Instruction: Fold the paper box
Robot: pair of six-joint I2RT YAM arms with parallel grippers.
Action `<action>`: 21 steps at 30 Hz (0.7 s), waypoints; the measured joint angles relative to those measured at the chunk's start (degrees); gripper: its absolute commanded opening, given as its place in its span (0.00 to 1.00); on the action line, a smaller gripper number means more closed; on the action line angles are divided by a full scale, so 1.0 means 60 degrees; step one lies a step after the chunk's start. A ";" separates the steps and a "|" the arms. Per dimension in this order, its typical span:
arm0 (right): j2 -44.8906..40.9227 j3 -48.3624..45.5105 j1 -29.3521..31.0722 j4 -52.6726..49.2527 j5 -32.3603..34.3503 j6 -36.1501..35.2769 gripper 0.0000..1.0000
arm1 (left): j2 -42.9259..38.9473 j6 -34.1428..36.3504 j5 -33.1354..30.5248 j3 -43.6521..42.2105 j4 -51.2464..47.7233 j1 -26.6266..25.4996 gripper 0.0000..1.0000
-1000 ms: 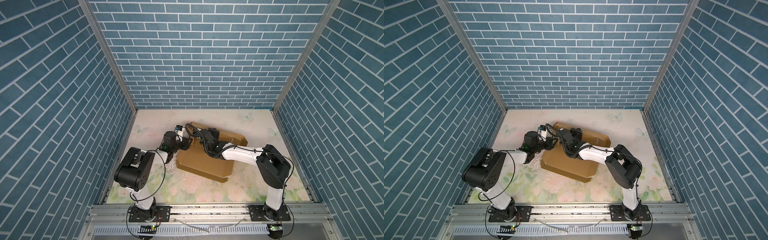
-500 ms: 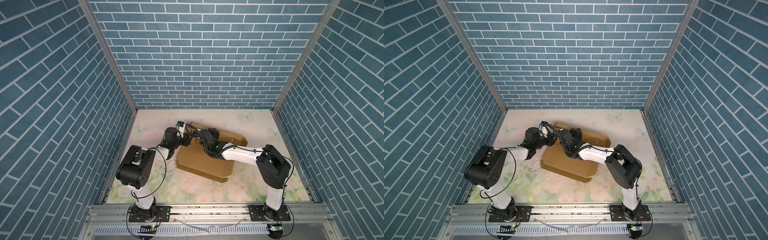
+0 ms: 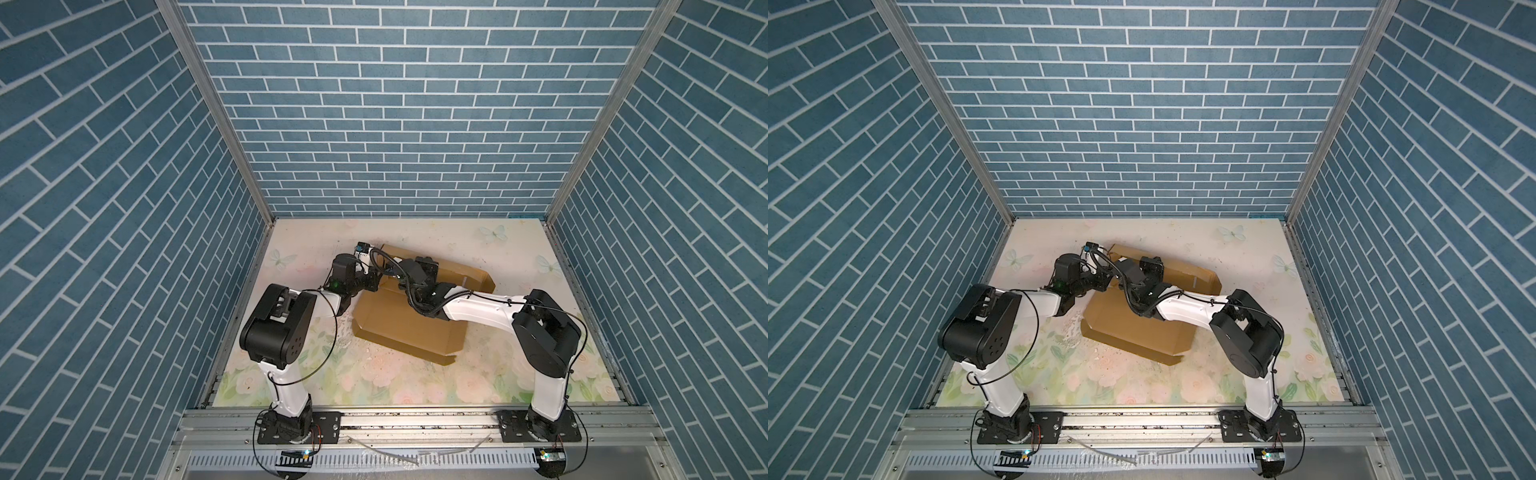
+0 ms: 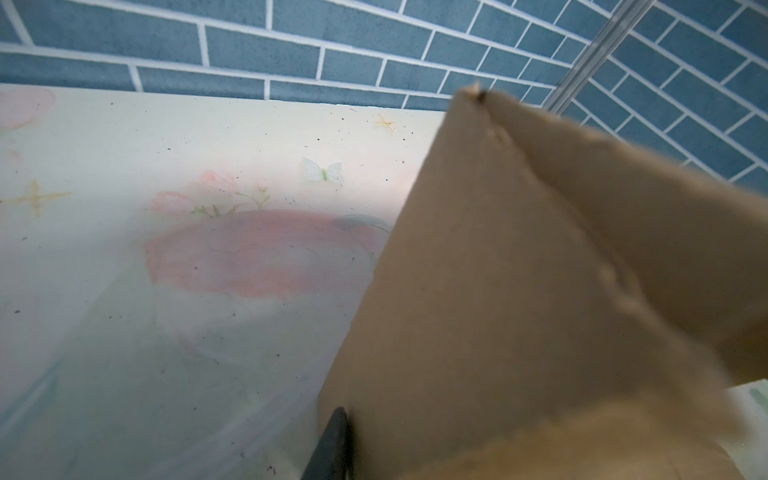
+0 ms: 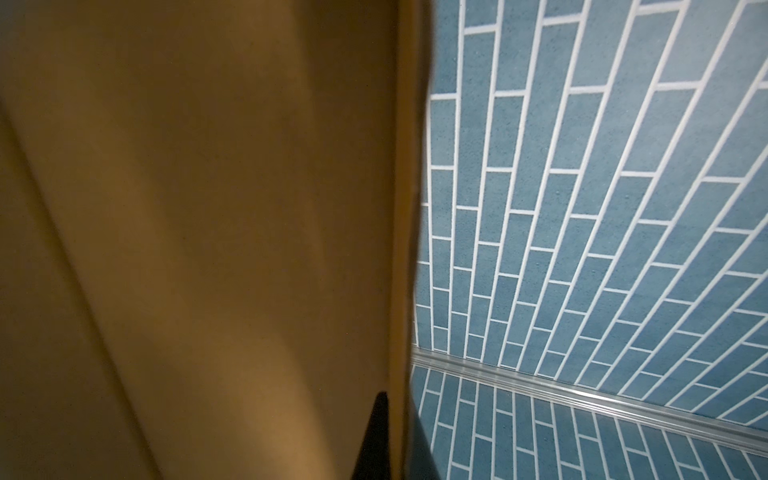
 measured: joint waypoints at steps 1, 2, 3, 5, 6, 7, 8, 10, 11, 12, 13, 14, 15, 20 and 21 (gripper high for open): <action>0.0000 0.0000 0.0000 0.0000 0.0000 0.0004 0.07 | 0.0000 0.0018 -0.0036 0.0000 0.0007 0.0000 0.18; 0.0000 0.0007 0.0004 -0.0004 0.0007 0.0007 0.08 | 0.0000 0.0029 -0.0080 -0.0004 0.0018 0.0000 0.17; 0.0000 0.0007 0.0004 -0.0007 0.0011 0.0007 0.09 | 0.0000 0.0051 -0.0120 -0.0004 0.0025 0.0000 0.15; 0.0000 0.0007 0.0011 -0.0044 0.0000 0.0000 0.13 | 0.0000 0.0095 -0.0178 -0.0004 0.0033 0.0000 0.14; 0.0000 0.0007 0.0029 -0.0084 0.0004 -0.0004 0.15 | 0.0000 0.0113 -0.0204 -0.0004 0.0036 0.0000 0.13; 0.0000 0.0007 0.0051 -0.0113 0.0000 -0.0004 0.17 | 0.0000 0.0138 -0.0237 -0.0004 0.0040 0.0000 0.13; 0.0000 0.0007 0.0073 -0.0146 0.0004 -0.0004 0.20 | 0.0000 0.0164 -0.0266 -0.0004 0.0044 0.0000 0.12; 0.0000 0.0007 0.0095 -0.0171 0.0004 0.0000 0.24 | 0.0000 0.0200 -0.0328 -0.0004 0.0058 -0.0011 0.11; -0.0011 0.0007 0.0109 -0.0200 0.0007 0.0007 0.26 | 0.0000 0.0222 -0.0353 -0.0007 0.0062 -0.0018 0.11; -0.0044 0.0007 0.0120 -0.0280 0.0000 0.0076 0.27 | 0.0000 0.0244 -0.0364 -0.0007 0.0069 -0.0036 0.10; -0.0095 0.0007 0.0120 -0.0393 -0.0011 0.0171 0.28 | 0.0000 0.0255 -0.0375 -0.0007 0.0069 -0.0051 0.10; -0.0197 0.0011 0.0131 -0.0623 -0.0033 0.0288 0.30 | 0.0000 0.0270 -0.0379 -0.0011 0.0073 -0.0076 0.09; -0.0335 0.0011 0.0135 -0.0885 -0.0066 0.0477 0.31 | 0.0000 0.0277 -0.0379 -0.0018 0.0080 -0.0109 0.09; -0.1541 0.0095 0.0153 -0.2503 -0.0612 0.1938 0.36 | 0.0000 0.0280 -0.0412 -0.0062 0.0189 -0.0229 0.06; -0.1810 0.0124 0.0153 -0.2743 -0.0765 0.2244 0.37 | 0.0000 0.0284 -0.0452 -0.0084 0.0229 -0.0248 0.06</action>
